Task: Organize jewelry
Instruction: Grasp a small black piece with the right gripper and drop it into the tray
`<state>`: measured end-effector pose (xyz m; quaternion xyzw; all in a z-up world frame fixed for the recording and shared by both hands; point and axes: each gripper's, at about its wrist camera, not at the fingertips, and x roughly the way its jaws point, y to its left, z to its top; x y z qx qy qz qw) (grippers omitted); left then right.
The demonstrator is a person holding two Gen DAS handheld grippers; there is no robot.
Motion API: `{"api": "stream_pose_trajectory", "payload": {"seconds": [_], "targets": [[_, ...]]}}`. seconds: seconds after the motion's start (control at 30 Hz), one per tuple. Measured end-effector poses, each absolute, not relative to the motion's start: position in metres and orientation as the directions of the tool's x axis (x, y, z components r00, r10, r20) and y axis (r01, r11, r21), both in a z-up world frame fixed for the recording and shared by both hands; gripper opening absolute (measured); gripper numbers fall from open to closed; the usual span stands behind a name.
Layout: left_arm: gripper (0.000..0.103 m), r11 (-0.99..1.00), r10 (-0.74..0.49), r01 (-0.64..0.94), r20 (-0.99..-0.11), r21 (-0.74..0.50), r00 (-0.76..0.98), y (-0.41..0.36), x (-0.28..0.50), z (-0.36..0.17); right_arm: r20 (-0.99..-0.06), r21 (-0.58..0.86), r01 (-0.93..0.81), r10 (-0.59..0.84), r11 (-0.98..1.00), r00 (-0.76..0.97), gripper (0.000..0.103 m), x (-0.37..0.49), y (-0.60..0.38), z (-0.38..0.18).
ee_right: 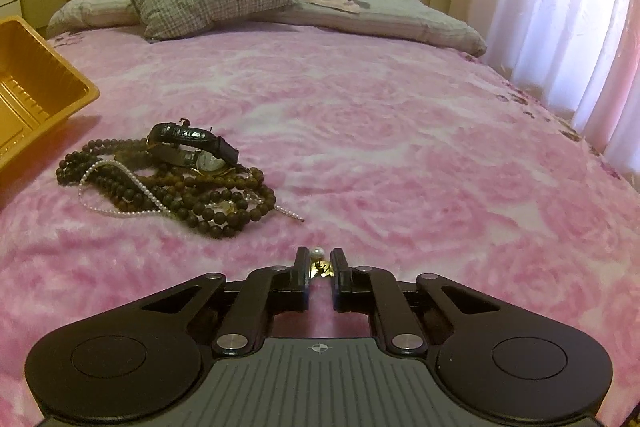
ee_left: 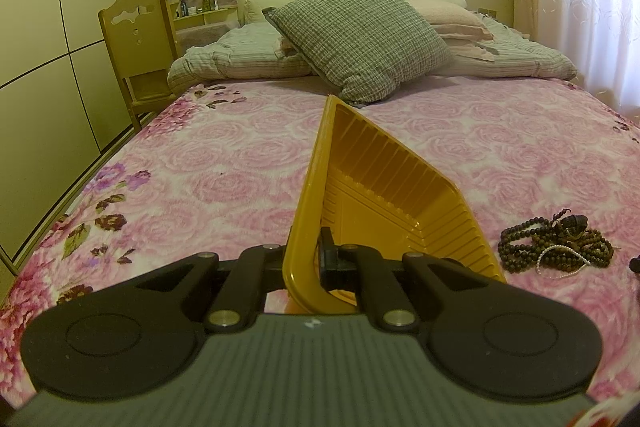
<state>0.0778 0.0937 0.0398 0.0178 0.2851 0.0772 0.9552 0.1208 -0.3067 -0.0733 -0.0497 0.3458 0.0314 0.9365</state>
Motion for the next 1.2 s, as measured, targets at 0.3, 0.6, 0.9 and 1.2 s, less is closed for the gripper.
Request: {"api": "stream_pose_trajectory", "payload": {"seconds": [0.3, 0.6, 0.9, 1.2], "targets": [[0.007, 0.987, 0.159, -0.138, -0.542, 0.079, 0.825, 0.093, 0.078, 0.040, -0.608, -0.034, -0.151, 0.099, 0.988, 0.788, 0.010, 0.109, -0.288, -0.047], [0.007, 0.987, 0.158, -0.139, -0.541, 0.077, 0.826, 0.093, 0.078, 0.040, -0.522, 0.145, -0.418, 0.428, 0.897, 0.737, 0.010, 0.106, -0.206, -0.002], [0.007, 0.988, 0.155, -0.139, -0.540, 0.071, 0.827, 0.093, 0.078, 0.039, -0.513, 0.207, -0.605, 0.612, 0.769, 0.601, 0.010, 0.103, -0.136, -0.001], [0.007, 0.988, 0.155, -0.140, -0.539, 0.068, 0.828, 0.093, 0.077, 0.038, -0.508, 0.246, -0.655, 0.671, 0.714, 0.541, 0.046, 0.103, -0.124, -0.008]]}}
